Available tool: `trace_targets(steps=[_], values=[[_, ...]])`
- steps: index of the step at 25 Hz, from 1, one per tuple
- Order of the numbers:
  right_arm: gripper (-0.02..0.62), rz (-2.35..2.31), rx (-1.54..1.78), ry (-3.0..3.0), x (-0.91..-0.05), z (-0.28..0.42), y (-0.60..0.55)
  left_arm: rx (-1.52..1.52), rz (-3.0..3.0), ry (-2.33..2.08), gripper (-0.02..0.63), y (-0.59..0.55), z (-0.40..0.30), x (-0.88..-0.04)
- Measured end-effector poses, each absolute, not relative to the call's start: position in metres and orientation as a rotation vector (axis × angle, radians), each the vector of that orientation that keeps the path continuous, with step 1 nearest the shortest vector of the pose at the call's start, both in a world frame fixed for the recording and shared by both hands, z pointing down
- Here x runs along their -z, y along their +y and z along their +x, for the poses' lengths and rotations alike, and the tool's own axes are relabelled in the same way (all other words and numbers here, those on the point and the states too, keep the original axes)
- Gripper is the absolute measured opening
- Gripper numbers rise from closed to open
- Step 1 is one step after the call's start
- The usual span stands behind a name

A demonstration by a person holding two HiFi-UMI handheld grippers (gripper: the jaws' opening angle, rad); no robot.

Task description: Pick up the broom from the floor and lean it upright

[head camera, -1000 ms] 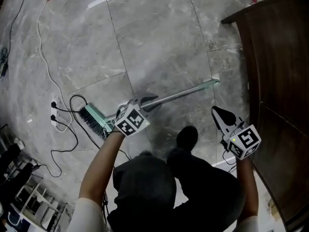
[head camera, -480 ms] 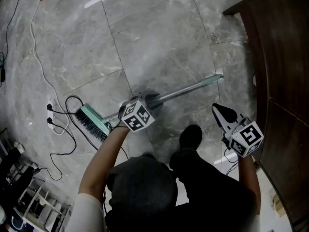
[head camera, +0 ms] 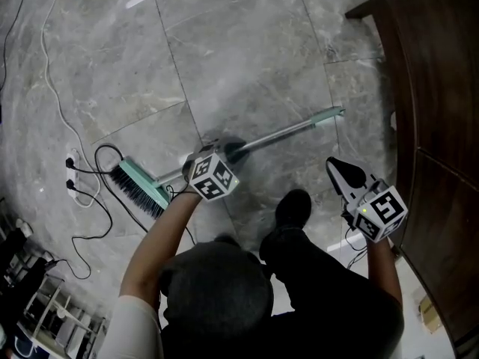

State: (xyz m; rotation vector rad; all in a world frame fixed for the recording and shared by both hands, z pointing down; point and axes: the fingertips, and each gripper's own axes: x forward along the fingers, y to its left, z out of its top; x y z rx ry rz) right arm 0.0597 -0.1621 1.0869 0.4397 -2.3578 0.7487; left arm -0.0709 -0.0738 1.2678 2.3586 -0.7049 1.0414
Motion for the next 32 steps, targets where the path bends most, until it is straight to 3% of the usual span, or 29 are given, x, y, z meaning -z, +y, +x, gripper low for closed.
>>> trace_targets(steps=[18, 32], values=[[0.0, 0.447, -0.596, -2.457, -0.997, 0.038, -0.212, -0.8, 2.438, -0.899, 0.078, -0.168, -0.116, -1.126], [0.0, 0.536, -0.421, -2.531, -0.898, 0.051, -0.242, -0.772, 2.585, -0.917, 0.08, -0.229, -0.103, -1.026]])
